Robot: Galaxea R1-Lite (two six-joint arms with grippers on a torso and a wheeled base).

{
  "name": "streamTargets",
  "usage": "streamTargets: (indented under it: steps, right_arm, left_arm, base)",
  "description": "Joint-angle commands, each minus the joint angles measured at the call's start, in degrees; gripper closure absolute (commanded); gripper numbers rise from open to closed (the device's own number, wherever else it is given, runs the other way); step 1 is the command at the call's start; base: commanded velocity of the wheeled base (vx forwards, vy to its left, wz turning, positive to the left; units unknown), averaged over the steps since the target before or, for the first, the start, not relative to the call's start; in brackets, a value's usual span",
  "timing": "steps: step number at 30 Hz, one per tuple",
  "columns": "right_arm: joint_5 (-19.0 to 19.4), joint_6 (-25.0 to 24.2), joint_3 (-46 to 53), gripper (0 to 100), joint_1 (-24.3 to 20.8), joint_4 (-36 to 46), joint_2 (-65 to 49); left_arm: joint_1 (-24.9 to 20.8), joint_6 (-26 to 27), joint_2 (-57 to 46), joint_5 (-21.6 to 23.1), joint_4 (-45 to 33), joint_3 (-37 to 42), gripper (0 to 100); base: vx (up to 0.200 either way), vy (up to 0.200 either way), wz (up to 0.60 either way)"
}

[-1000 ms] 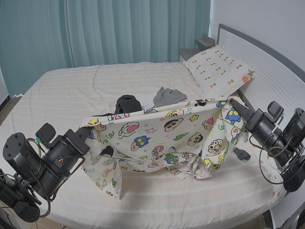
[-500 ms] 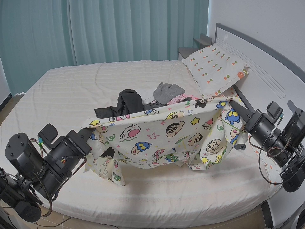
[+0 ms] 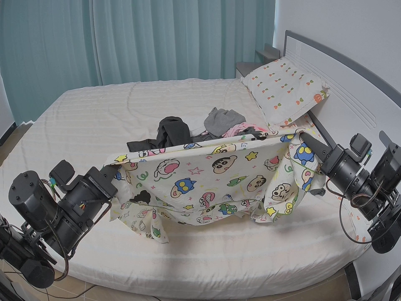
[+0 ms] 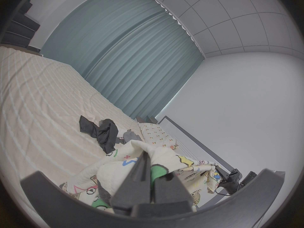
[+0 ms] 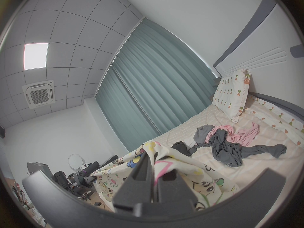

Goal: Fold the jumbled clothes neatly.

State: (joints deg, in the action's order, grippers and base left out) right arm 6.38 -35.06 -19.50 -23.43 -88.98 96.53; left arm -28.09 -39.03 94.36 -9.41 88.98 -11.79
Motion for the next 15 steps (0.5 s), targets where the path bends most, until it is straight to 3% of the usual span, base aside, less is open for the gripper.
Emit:
streamTargets:
  steps: [1, 15]
  right_arm:
    - [0.0, 0.1, 0.0, 100, -0.1, -0.2, -0.1]
    - [-0.3, 0.3, -0.2, 100, -0.1, -0.5, 0.2]
  left_arm:
    - [0.9, 0.0, 0.1, 0.0, 1.0, -0.3, 100]
    - [2.8, 3.3, -0.3, 0.0, 1.0, -0.4, 100]
  base:
    - [0.0, 0.2, 0.0]
    - [0.0, 0.2, 0.0]
